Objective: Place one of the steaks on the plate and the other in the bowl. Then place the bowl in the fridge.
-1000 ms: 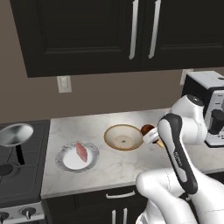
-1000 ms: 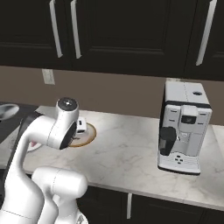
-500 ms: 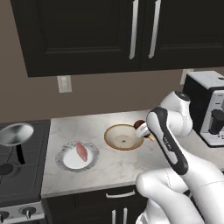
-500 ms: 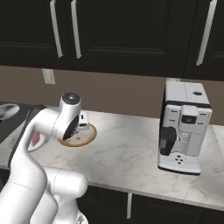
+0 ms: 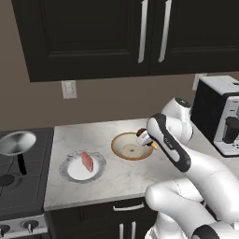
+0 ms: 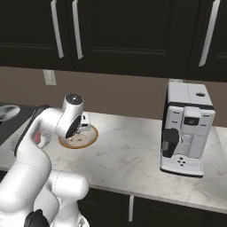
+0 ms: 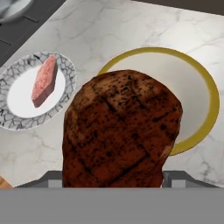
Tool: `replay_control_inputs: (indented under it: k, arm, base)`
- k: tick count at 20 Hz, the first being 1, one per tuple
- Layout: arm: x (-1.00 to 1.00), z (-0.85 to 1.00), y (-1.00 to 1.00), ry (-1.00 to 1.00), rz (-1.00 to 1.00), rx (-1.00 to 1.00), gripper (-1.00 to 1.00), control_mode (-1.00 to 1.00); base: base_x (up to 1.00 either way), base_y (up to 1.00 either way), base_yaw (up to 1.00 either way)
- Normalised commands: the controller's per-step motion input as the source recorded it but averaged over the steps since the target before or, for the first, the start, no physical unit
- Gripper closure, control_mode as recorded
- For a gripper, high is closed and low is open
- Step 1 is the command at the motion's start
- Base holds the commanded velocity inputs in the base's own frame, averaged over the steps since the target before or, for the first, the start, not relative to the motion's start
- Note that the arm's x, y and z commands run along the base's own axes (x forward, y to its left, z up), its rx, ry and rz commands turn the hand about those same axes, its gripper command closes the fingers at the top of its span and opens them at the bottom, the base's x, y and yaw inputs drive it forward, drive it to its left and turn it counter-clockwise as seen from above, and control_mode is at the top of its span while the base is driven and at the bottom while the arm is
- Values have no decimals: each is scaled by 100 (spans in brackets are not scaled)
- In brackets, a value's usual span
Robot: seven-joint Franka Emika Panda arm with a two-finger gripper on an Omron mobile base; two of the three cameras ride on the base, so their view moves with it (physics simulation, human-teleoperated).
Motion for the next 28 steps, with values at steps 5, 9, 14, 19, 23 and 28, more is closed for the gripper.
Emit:
replay_control_inputs:
  k: [5, 9, 14, 19, 23, 28]
  arm:
    - [26, -23, 10, 2, 0, 0, 100, -100]
    - [20, -26, 6, 0, 0, 0, 100, -100]
    - [24, -37, 8, 0, 0, 0, 100, -100]
    - [33, -31, 8, 0, 0, 0, 100, -100]
    - [34, -22, 7, 0, 0, 0, 100, -100]
    - [35, -16, 2, 0, 0, 0, 100, -100]
  base:
    - [0, 0, 0]
    - [0, 0, 0]
    - [0, 0, 0]
    - [0, 0, 0]
    - [0, 0, 0]
    - [0, 0, 0]
